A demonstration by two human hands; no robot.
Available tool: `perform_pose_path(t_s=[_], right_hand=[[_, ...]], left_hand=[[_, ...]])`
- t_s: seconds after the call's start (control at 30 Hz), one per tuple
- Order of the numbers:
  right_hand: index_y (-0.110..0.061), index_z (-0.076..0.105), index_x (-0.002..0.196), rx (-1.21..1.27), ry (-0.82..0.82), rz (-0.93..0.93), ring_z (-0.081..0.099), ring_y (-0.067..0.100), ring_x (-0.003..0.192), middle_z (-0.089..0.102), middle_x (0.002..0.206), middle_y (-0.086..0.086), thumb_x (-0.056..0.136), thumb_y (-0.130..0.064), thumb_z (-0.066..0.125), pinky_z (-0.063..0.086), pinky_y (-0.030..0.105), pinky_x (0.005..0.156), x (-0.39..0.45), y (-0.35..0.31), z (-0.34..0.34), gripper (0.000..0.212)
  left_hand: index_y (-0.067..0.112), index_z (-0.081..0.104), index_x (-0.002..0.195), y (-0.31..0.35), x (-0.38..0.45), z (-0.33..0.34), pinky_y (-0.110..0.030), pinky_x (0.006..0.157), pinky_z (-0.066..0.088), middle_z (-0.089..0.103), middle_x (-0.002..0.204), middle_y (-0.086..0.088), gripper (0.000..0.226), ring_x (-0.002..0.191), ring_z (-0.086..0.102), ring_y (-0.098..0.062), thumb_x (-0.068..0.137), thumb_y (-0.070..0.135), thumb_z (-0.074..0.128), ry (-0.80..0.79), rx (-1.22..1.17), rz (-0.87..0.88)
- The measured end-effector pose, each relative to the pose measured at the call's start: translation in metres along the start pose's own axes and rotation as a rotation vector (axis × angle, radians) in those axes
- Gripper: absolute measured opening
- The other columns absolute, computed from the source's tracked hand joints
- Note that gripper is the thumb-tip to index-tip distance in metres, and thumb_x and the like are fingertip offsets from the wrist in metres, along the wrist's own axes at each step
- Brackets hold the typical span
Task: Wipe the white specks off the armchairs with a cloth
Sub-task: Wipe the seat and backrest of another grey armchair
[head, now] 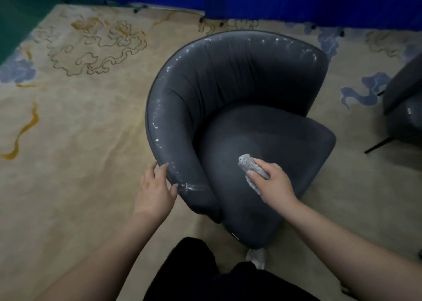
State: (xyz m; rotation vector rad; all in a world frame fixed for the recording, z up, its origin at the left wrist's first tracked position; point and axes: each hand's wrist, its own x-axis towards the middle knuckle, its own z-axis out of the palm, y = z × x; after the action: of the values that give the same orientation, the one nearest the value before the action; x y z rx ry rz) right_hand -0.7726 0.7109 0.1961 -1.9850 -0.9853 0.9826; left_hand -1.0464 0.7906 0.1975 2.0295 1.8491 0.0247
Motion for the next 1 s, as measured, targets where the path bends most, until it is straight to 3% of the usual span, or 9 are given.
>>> perform_pose_path(t_s=[0.17,0.3,0.43,0.57,0.67,0.8,0.87,1.0], right_hand=[[-0.038,0.062,0.121,0.016,0.077,0.042,0.053,-0.009,0.086,0.052,0.096,-0.014,0.087,-0.027,0.066,0.034,-0.002,0.069,0.000,-0.011,0.024,0.036],[-0.037,0.062,0.121,0.037,0.150,0.117,0.054,-0.005,0.087,0.052,0.095,-0.013,0.087,-0.026,0.067,0.034,0.001,0.071,-0.001,-0.018,0.067,0.036],[-0.034,0.063,0.120,0.121,0.270,0.233,0.055,-0.006,0.084,0.055,0.097,-0.013,0.086,-0.026,0.067,0.035,-0.001,0.070,-0.004,-0.023,0.122,0.035],[-0.028,0.062,0.125,0.202,0.321,0.356,0.062,0.014,0.097,0.063,0.113,0.003,0.087,-0.029,0.064,0.048,0.027,0.087,-0.015,-0.024,0.162,0.037],[-0.023,0.060,0.128,0.225,0.383,0.405,0.060,0.015,0.107,0.061,0.119,0.003,0.089,-0.027,0.063,0.045,0.033,0.099,-0.025,-0.023,0.170,0.040],[-0.021,0.058,0.130,0.235,0.415,0.450,0.060,0.018,0.108,0.061,0.119,0.008,0.091,-0.023,0.060,0.043,0.037,0.102,-0.034,-0.014,0.172,0.039],[-0.020,0.058,0.130,0.240,0.414,0.464,0.060,0.019,0.101,0.061,0.117,0.012,0.092,-0.021,0.059,0.044,0.036,0.100,-0.033,-0.009,0.174,0.038],[-0.020,0.058,0.129,0.277,0.442,0.480,0.058,0.016,0.101,0.059,0.117,0.006,0.093,-0.019,0.057,0.046,0.032,0.094,-0.021,0.005,0.179,0.036]], left_hand=[[0.021,0.042,0.134,-0.031,0.032,-0.013,-0.043,0.111,0.028,0.022,0.154,-0.012,0.056,0.139,0.024,-0.032,0.086,0.036,0.066,-0.036,0.062,0.075],[0.020,0.051,0.124,-0.057,0.067,-0.022,-0.039,0.105,0.037,0.032,0.144,-0.008,0.048,0.131,0.036,-0.029,0.083,0.036,0.070,-0.096,0.142,0.292],[0.020,0.054,0.127,-0.082,0.095,-0.030,-0.036,0.106,0.038,0.038,0.142,-0.005,0.049,0.130,0.039,-0.026,0.083,0.034,0.070,-0.175,0.217,0.575],[0.025,0.046,0.141,-0.099,0.113,-0.042,-0.038,0.107,0.038,0.036,0.149,-0.006,0.056,0.135,0.037,-0.026,0.088,0.037,0.063,-0.239,0.307,0.778],[0.030,0.028,0.150,-0.101,0.121,-0.043,-0.035,0.114,0.026,0.023,0.156,-0.004,0.060,0.141,0.024,-0.024,0.095,0.042,0.049,-0.291,0.395,0.868],[0.034,0.019,0.152,-0.096,0.123,-0.039,-0.033,0.113,0.026,0.019,0.155,-0.005,0.061,0.141,0.019,-0.024,0.097,0.045,0.043,-0.269,0.439,0.901],[0.033,0.024,0.151,-0.094,0.121,-0.035,-0.033,0.112,0.027,0.026,0.152,-0.007,0.061,0.138,0.025,-0.026,0.096,0.045,0.046,-0.243,0.436,0.906],[0.023,0.052,0.138,-0.093,0.118,-0.033,-0.040,0.100,0.045,0.052,0.134,-0.016,0.060,0.121,0.048,-0.034,0.083,0.035,0.071,-0.222,0.419,0.901]])
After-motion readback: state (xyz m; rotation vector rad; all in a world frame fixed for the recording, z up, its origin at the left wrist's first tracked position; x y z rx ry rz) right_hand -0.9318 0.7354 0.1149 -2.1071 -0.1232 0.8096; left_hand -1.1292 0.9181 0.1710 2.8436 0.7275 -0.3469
